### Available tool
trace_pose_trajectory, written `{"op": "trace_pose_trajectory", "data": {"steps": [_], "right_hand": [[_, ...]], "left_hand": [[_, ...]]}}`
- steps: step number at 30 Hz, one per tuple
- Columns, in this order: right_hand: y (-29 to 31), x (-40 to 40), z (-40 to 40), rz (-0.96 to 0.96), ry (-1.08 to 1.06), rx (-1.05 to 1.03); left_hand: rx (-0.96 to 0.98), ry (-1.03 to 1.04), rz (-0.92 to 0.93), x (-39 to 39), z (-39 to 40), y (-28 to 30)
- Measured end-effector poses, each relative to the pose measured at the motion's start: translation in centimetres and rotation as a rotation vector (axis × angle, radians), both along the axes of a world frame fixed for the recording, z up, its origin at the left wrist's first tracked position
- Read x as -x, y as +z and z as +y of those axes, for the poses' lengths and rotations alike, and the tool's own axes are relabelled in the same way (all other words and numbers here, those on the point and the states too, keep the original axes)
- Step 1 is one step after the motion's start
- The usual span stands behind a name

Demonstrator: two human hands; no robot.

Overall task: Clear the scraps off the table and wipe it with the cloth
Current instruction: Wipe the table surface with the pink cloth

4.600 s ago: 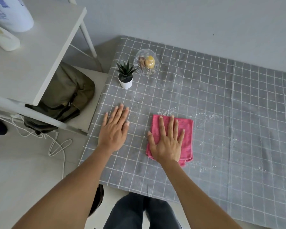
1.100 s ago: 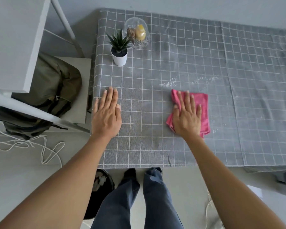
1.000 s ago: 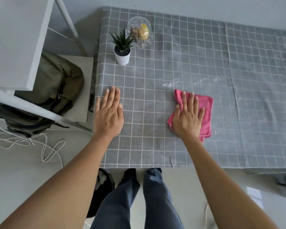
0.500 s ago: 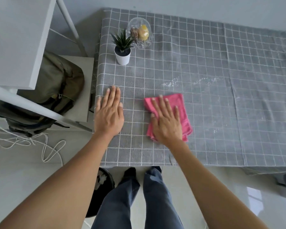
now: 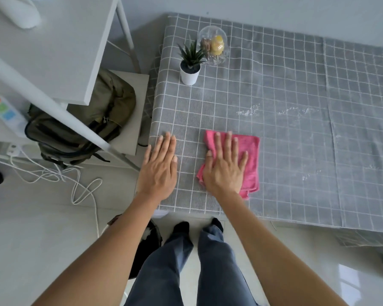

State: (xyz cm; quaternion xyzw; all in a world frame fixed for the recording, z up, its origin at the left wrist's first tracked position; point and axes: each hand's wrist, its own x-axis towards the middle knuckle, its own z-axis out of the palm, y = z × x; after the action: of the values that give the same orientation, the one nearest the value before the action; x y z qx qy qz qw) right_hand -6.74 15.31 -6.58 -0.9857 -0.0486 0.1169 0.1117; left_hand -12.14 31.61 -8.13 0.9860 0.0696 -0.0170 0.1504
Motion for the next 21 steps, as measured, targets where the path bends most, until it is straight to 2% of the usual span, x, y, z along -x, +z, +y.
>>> {"op": "trace_pose_trajectory", "data": {"steps": [4,8,15,19,21], "right_hand": [[0.0,2.3,2.9,0.011,0.179,-0.032],[0.1,1.6,0.4,-0.015,0.271,-0.042],[-0.3,-0.3,-9.0,0.006,-0.059,0.068],[-0.1,-0.1,-8.1,0.000,-0.191,0.044],[0.0,0.5,-6.4,0.014,-0.169,0.056]], "left_hand": [[-0.016,-0.003,0.005,-0.2,-0.1,0.0],[0.004,-0.008,0.013,-0.2,0.0,0.1],[0.005,-0.006,0.014,-0.1,0.0,0.1],[-0.007,0.004,0.012,-0.2,0.1,-0.1],[-0.012,0.009,0.008,-0.2,0.0,-0.1]]}}
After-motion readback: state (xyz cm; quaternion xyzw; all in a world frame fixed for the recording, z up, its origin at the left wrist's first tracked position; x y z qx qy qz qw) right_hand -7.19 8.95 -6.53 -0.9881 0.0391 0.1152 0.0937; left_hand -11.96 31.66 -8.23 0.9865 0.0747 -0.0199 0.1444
